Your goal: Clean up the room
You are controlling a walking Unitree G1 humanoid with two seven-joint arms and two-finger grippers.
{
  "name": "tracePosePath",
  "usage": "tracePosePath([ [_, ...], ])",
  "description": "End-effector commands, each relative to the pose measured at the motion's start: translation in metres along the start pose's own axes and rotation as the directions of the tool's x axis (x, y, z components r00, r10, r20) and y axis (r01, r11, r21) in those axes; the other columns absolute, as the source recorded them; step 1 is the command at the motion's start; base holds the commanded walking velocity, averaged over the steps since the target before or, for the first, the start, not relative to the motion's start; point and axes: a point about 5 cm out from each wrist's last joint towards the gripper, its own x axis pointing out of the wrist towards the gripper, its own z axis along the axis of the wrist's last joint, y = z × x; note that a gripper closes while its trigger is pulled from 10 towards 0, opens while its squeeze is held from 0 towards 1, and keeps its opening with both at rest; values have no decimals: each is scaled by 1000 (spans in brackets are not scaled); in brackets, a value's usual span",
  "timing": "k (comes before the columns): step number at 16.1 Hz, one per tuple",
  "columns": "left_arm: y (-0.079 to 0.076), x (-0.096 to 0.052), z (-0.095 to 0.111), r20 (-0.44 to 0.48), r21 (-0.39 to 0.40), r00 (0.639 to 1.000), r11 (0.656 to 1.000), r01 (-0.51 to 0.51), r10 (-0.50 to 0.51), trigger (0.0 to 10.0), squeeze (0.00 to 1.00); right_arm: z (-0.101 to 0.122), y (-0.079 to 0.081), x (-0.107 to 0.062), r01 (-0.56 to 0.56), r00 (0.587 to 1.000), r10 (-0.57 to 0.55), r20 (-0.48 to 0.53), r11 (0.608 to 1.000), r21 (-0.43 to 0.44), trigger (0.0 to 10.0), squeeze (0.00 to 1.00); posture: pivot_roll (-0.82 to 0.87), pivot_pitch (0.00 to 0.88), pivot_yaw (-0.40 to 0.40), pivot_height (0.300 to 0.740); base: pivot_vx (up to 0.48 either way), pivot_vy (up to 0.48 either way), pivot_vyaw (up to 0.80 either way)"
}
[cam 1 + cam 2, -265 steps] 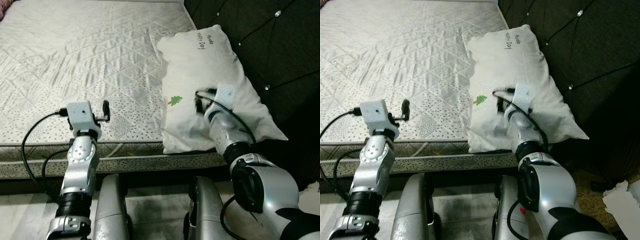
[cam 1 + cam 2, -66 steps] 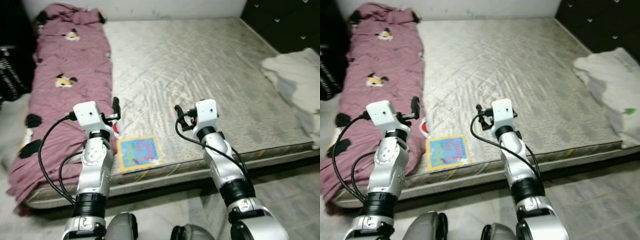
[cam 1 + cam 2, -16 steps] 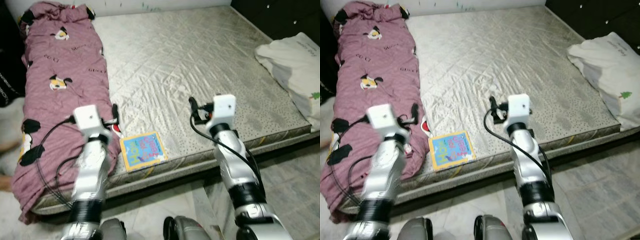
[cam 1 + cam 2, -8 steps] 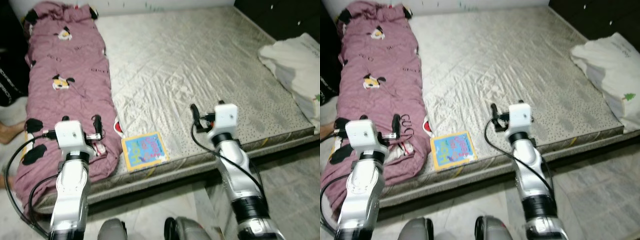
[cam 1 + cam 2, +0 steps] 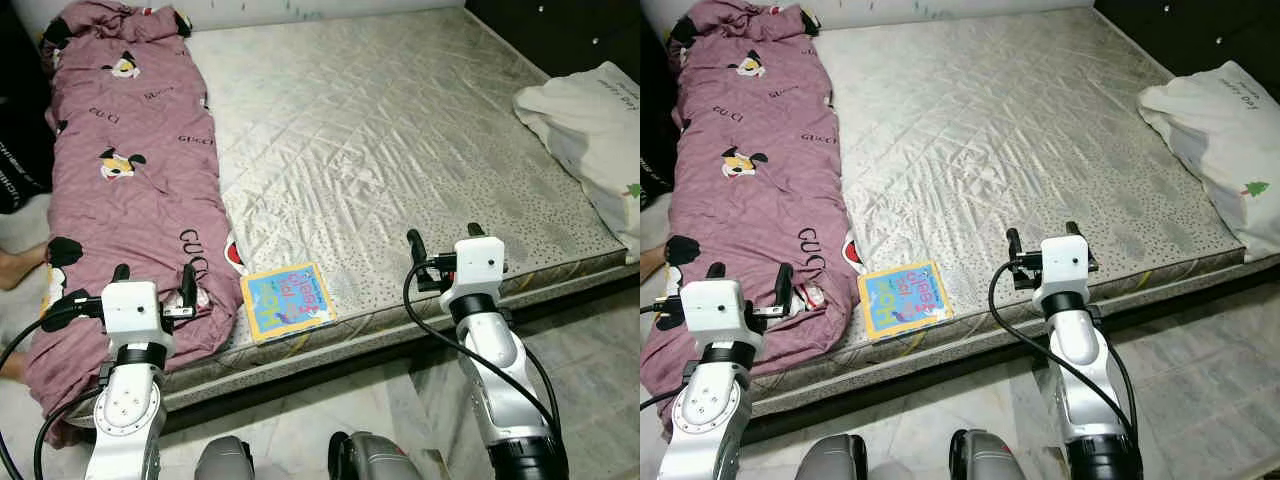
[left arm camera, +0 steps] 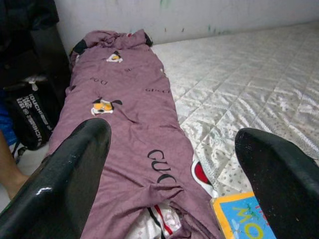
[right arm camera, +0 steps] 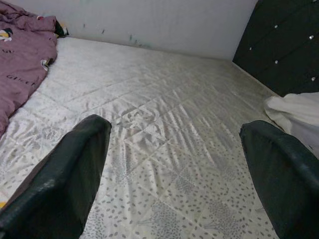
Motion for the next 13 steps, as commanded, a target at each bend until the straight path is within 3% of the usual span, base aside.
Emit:
tracePosePath([
  [1,1,-2,0,-8,14,1000,1000,2,-2,10000,0,-1,-1,-3,5,1000,-5,-12,1000,0,10000,0,21,152,-22,740,0,0,0],
  [13,-1,7,5,-25,2,1000,1000,17,-17,10000,0,0,1,1,-25,999,26,-42,1000,13,10000,0,27,212,-38,740,0,0,-100],
])
